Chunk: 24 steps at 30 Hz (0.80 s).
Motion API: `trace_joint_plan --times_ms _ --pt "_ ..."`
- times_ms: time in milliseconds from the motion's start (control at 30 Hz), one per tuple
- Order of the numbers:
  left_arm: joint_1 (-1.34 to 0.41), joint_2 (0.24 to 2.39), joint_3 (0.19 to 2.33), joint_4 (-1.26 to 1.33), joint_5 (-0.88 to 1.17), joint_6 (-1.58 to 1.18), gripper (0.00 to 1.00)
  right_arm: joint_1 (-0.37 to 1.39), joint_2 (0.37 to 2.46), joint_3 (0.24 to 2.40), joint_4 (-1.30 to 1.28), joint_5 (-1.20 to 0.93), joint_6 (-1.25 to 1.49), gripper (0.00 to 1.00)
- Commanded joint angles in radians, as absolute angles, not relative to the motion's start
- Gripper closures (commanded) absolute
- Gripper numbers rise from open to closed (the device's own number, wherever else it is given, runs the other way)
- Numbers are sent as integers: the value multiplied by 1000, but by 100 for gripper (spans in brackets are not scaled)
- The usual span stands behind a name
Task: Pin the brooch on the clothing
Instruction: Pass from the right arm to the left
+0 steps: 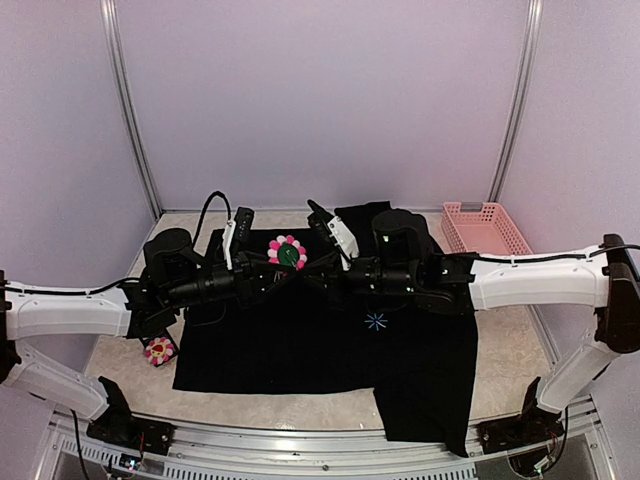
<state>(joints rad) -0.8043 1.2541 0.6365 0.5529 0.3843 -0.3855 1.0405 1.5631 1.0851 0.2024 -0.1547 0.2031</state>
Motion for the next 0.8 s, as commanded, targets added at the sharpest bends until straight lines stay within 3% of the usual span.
trace_joint_plan --times_ms 0,167,300,433,667,767 --pt "-808 1225 623 585 384 -368 63 1039 1520 1067 185 -130 205 100" --pt "-808 1220 620 585 375 -368 64 1040 1509 1057 184 -123 203 100" --pt "-808 1221 620 586 374 -368 75 1040 1507 1057 187 -139 201 100" --pt "-808 1229 622 588 378 -372 78 1042 1516 1058 204 -184 192 100" --pt "-807 1240 621 580 349 -372 72 1061 1538 1075 207 -210 156 100" --pt "-805 1239 621 578 346 -367 82 1063 1538 1077 201 -211 150 100"
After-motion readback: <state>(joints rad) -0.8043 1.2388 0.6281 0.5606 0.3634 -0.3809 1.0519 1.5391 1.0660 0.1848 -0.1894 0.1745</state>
